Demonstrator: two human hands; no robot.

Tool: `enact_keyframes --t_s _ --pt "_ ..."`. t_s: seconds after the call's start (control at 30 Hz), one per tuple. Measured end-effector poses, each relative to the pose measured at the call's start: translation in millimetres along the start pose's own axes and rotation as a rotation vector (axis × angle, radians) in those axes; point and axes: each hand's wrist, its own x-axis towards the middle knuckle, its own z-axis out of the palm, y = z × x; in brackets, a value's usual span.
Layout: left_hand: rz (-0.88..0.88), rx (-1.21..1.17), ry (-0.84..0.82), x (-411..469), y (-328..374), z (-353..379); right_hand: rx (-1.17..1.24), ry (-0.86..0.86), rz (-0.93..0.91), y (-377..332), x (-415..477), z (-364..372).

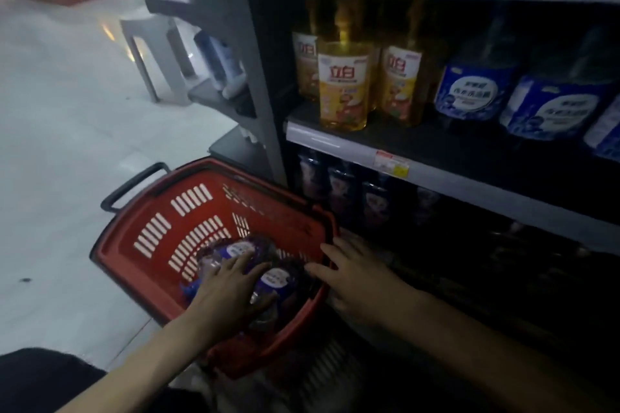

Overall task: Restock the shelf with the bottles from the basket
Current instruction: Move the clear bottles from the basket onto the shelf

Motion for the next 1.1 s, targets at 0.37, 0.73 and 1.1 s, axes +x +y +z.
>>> enact_keyframes --t_s 0.37,0.73,1.1 --pt "-0.086 0.057 0.086 2 -54 16 0.007 0.093 -0.017 5 5 46" --pt "-0.271 0.009 -0.038 -9 -65 28 -0.005 0.23 0.067 25 -18 44" --pt "-0.249 -0.232 0.115 -7 -40 31 0.097 0.194 0.224 25 -28 94"
